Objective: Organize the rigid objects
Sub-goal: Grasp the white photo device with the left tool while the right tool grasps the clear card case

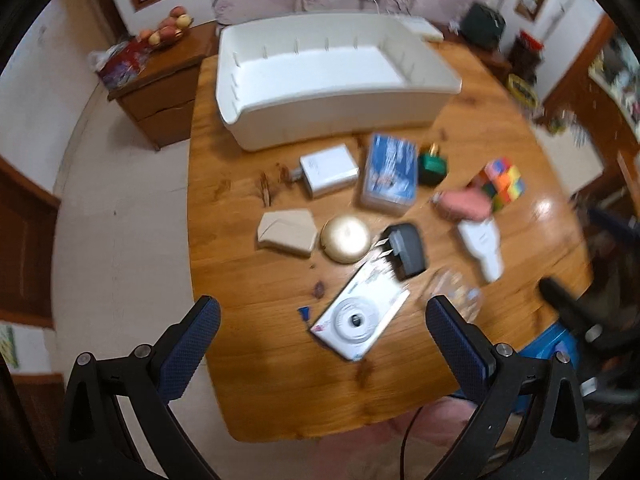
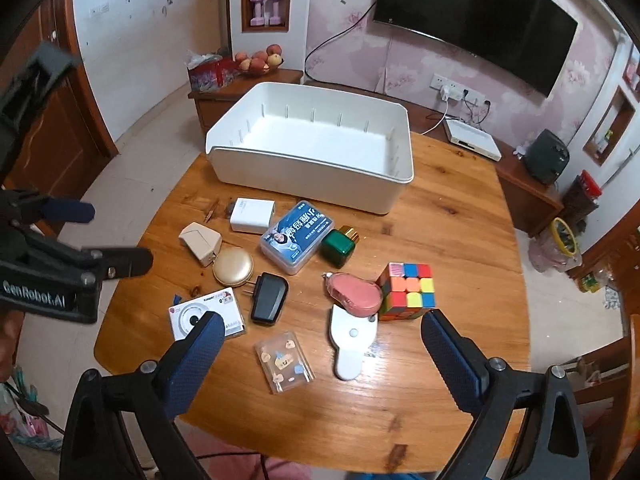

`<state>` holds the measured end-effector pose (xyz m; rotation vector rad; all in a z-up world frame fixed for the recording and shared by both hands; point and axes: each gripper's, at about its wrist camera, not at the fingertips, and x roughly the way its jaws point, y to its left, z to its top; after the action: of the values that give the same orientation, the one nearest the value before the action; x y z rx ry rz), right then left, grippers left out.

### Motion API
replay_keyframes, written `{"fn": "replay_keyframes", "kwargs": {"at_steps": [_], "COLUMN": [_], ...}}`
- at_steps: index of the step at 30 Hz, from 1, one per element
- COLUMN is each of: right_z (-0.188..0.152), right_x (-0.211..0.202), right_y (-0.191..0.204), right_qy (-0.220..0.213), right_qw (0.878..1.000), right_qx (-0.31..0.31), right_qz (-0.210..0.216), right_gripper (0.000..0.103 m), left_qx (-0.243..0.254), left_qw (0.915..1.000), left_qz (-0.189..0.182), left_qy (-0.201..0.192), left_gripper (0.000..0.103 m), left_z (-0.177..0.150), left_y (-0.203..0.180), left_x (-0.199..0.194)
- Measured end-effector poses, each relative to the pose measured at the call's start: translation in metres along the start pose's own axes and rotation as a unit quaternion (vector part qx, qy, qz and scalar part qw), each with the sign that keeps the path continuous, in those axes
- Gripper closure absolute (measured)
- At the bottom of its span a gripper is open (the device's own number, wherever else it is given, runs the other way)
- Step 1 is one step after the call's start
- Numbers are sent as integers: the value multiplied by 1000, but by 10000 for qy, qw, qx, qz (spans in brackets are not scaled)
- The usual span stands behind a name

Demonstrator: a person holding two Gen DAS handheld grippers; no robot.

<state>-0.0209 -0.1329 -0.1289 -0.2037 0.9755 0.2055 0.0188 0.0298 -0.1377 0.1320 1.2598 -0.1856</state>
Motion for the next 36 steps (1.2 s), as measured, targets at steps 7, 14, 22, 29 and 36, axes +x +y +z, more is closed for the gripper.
{"fn": "replay_keyframes", "kwargs": {"at_steps": [7,14,22,29,36], "right_z": [-28,-55,-67,-62,-62], "right_x": [30,80,109,129,136], "right_y": [2,21,29,31,37], "right_qy": [-36,664,929,1089,1259], "right_qw": [9991,9942,9897,9867,9823], "right_qx": [11,-650,-907,-1013,-1141], "right_qz": [432,534,606,661,792], "right_gripper": [4,21,26,36,50], "left_qx": [862,1243,1595,1504,1738], "left_qw": [9956,9881,9797,9761,9727], "left_qz": [-82,-460,-578,-735,-726], "left_qy": [362,781,1065,1383,1352], "left_gripper": [1,2,6,23,36], "left_z": [-17,-20,-13,-4,-6], "left_y": [-12,-23,-27,-18,-19], "left_x": [43,79,101,118,116]}}
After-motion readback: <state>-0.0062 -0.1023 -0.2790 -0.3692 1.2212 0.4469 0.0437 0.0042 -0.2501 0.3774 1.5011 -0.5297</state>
